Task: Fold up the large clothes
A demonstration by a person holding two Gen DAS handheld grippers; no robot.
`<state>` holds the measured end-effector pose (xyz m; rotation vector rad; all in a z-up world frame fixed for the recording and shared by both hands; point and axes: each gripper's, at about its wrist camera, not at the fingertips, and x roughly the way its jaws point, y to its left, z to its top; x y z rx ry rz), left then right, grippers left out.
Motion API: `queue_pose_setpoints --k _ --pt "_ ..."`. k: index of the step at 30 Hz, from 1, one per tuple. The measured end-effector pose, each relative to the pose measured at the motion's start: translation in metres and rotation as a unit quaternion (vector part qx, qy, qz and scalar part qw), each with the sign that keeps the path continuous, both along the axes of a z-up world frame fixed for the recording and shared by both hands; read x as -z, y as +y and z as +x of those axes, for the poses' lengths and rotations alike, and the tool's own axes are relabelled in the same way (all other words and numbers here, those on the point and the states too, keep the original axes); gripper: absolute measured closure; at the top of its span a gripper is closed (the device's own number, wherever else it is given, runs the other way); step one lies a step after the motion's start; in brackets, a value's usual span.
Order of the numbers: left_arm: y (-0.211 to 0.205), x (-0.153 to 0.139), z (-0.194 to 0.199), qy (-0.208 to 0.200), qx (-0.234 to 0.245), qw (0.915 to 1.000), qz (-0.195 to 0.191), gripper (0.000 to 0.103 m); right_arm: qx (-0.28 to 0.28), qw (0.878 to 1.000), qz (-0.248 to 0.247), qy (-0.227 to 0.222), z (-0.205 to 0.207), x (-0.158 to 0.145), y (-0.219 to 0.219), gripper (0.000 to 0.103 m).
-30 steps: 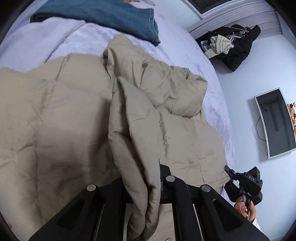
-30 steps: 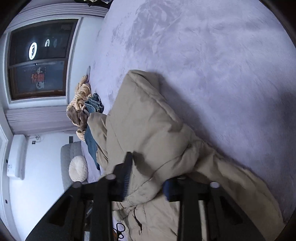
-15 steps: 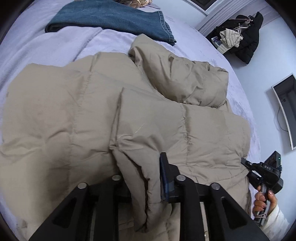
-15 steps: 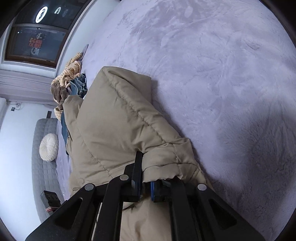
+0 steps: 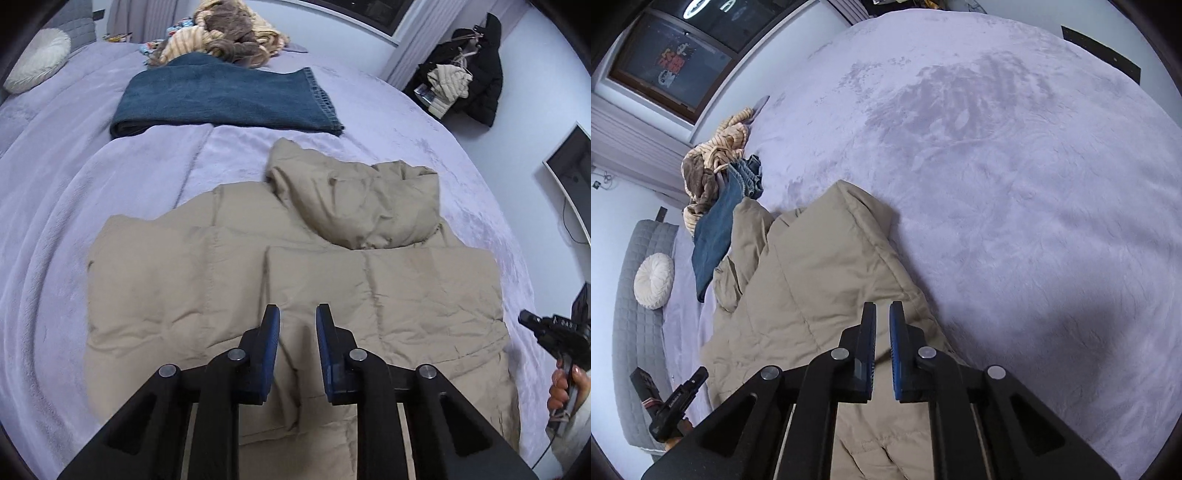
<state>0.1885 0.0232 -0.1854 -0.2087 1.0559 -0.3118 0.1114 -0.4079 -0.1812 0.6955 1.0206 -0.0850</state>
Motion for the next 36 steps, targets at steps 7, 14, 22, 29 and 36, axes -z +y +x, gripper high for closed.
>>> queue_pose_setpoints --k 7,14,22,29,36 --pt "-0.03 0.047 0.016 0.023 0.004 0.9969 0.075 0.08 -0.083 0.992 -0.093 0.018 0.059 0.02 0.047 0.095" --pt "-0.034 0.06 0.016 0.019 0.011 0.9959 0.088 0.08 -0.085 0.987 -0.129 0.041 0.069 0.055 0.048 0.1" --pt "-0.019 0.032 0.0 0.025 -0.023 0.9936 0.108 0.08 -0.085 0.987 -0.126 0.048 0.041 0.029 0.045 0.095" --pt "-0.005 0.013 -0.027 0.059 -0.048 0.9903 0.116 0.08 -0.101 0.986 -0.114 0.069 0.006 0.009 0.053 0.095" --pt "-0.014 -0.012 -0.067 0.08 -0.042 0.9881 0.125 0.076 -0.107 0.986 -0.076 0.1 -0.026 -0.007 0.056 0.095"
